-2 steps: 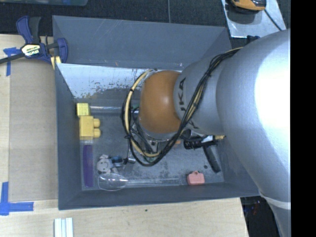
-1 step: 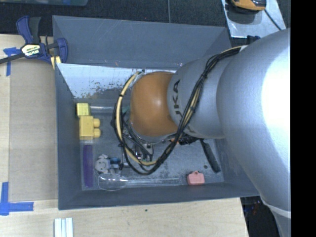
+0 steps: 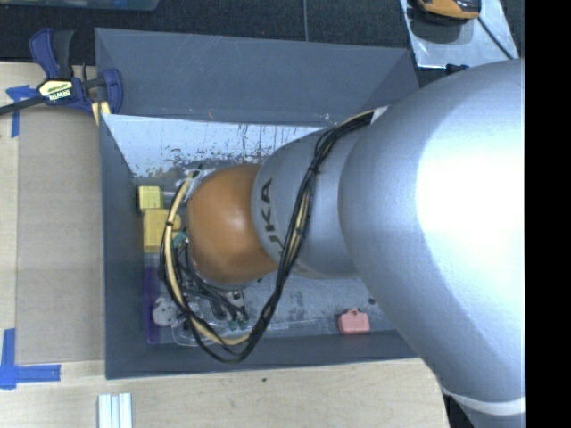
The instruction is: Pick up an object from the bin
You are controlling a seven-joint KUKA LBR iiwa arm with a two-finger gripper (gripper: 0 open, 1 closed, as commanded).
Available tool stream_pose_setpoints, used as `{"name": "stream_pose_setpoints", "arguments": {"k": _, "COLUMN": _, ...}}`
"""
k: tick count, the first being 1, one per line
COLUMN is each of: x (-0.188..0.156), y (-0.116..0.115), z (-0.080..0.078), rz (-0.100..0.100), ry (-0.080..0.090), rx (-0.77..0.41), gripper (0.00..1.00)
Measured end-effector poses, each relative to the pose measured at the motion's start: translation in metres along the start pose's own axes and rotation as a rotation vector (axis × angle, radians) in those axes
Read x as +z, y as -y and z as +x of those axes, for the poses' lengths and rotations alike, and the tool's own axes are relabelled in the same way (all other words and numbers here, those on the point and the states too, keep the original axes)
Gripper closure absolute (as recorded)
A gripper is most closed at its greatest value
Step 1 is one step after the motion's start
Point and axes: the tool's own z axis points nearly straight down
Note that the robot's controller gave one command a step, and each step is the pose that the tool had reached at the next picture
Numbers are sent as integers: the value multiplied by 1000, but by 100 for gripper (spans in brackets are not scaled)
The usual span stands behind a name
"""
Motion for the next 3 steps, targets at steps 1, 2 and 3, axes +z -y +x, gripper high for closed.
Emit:
{"name": "stream_pose_setpoints", "arguments": {"k": 1, "x": 0, "y": 0, "z": 0, "rz": 0, "ry": 0, "rx": 1, "gripper": 100}}
{"name": "stream_pose_setpoints", "arguments": {"k": 2, "x": -1, "y": 0, "z": 0, "rz": 0, "ry": 1, "rx": 1, "gripper": 100}}
{"name": "stream_pose_setpoints", "arguments": {"k": 3, "x": -38, "y": 1, "z": 2, "rz": 1, "ry": -7, "rx": 2, "gripper": 100}}
